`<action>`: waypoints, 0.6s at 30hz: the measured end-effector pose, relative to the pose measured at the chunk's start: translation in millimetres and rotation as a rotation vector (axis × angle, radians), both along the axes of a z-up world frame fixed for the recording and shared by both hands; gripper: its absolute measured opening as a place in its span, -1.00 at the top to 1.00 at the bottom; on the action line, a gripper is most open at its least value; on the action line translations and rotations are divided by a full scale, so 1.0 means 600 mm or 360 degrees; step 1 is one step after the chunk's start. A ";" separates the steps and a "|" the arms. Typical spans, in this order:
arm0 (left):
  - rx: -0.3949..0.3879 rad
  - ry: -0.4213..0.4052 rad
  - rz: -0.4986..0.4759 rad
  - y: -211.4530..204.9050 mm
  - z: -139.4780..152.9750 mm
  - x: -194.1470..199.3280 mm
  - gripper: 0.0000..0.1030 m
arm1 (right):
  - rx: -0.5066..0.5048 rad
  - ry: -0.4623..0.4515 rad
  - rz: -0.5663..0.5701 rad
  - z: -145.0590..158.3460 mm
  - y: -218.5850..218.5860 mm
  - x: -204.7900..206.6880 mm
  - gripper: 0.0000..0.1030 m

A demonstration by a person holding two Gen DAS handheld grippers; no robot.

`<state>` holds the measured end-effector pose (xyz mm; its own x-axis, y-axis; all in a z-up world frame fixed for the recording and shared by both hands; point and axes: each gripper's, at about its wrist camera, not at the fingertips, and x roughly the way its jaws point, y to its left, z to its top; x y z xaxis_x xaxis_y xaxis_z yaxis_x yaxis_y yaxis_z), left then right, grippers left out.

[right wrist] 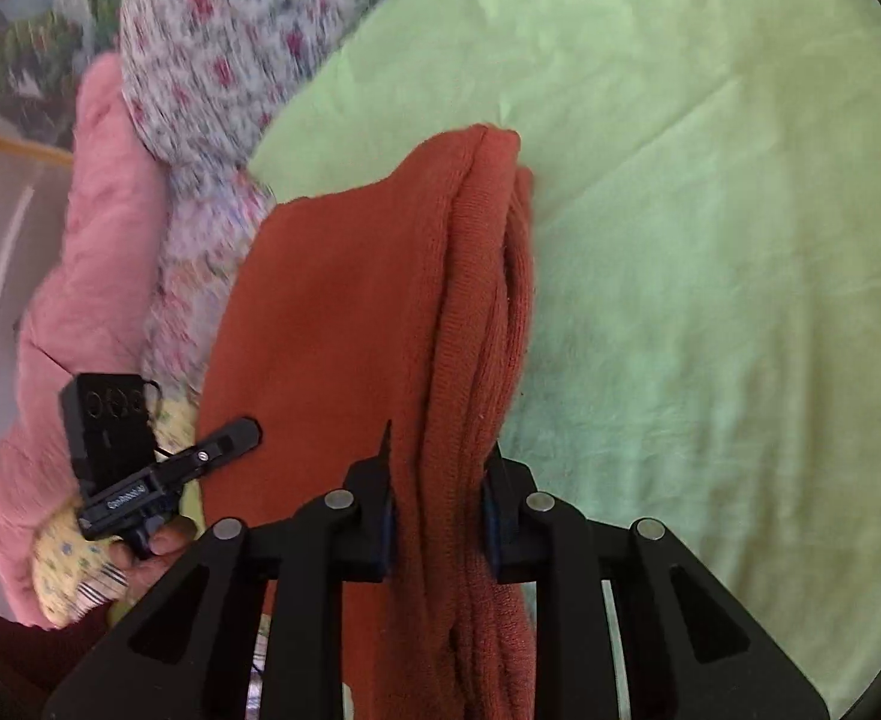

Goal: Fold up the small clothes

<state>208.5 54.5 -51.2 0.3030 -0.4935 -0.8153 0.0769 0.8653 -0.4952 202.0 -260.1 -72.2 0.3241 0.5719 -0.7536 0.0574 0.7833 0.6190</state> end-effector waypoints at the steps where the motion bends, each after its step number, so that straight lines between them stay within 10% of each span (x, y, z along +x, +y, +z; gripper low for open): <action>1: 0.0011 0.0026 0.0009 0.005 -0.008 -0.003 0.46 | -0.0045 0.0019 0.0009 -0.008 0.008 0.001 0.53; 8: 0.0032 0.0037 0.0132 0.049 -0.008 0.025 -0.20 | -0.0254 0.0004 -0.0016 0.031 -0.003 0.005 0.02; 18: 0.0000 0.0110 0.0289 0.072 -0.040 0.169 -0.33 | -0.0116 -0.0089 -0.0175 0.051 -0.049 0.089 0.01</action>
<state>310.1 97.6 -75.0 0.3301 -0.4359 -0.8373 -0.1148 0.8619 -0.4940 255.3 -289.5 -41.8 0.4245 0.4751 -0.7707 0.1124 0.8170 0.5656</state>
